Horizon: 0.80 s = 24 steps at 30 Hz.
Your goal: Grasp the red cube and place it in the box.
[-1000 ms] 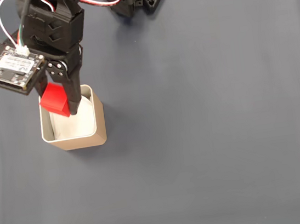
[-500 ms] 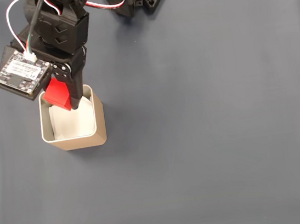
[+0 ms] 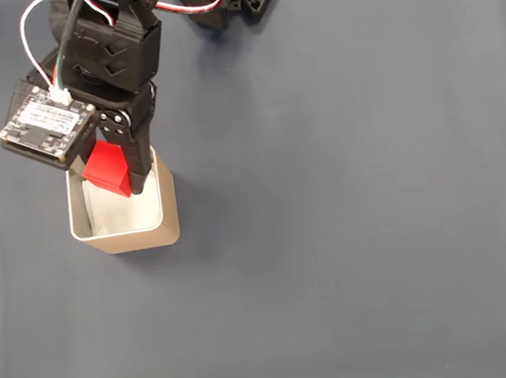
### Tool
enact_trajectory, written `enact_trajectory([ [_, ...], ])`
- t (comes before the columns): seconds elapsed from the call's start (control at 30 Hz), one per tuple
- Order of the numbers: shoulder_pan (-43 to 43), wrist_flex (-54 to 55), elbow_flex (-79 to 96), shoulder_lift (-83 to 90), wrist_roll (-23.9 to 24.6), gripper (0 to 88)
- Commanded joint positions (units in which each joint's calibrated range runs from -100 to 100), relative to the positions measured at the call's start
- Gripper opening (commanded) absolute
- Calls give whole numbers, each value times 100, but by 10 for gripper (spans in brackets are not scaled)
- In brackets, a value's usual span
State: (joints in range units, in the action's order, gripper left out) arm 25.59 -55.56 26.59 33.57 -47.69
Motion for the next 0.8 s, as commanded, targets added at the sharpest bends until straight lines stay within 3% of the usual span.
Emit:
enact_trajectory([
  [0.0, -42, 46, -380, 161, 29, 2],
  [0.77, -14, 251, -636, -133, 112, 2],
])
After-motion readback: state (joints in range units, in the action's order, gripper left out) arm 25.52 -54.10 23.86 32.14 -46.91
